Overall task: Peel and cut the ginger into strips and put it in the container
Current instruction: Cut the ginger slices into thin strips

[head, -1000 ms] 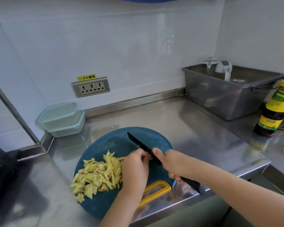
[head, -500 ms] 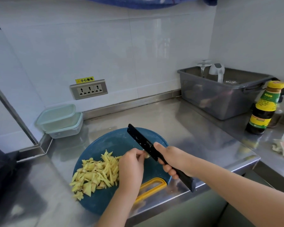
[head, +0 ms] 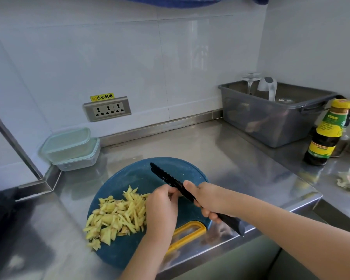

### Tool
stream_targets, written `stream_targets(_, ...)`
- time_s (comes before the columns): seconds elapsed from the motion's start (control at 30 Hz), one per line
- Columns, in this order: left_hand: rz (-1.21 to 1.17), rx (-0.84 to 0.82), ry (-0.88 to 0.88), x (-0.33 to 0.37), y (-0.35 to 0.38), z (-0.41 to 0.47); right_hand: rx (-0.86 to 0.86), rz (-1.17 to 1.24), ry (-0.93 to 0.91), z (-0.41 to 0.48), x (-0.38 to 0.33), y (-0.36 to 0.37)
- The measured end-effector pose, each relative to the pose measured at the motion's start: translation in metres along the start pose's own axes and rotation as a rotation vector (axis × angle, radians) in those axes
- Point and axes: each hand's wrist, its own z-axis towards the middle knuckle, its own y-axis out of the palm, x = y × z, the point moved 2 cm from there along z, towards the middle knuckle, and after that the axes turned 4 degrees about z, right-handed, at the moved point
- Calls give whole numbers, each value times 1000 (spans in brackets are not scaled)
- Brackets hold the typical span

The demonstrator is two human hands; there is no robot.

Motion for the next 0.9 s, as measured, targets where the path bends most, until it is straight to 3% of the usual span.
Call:
stream_targets(0.23, 3, -6, -10, -1, 1, 0, -14, 26, 171, 14, -12, 7)
stream_targets(0.43, -11, 7, -12, -2, -1, -1, -129, 467, 110, 6, 18, -4)
stream_targets(0.7, -41, 3, -83, 0, -2, -2, -90, 361, -27, -8, 22, -9)
stream_targets(0.9, -63, -4, -75, 3, -4, -3, -84, 310, -24, -9, 13, -8)
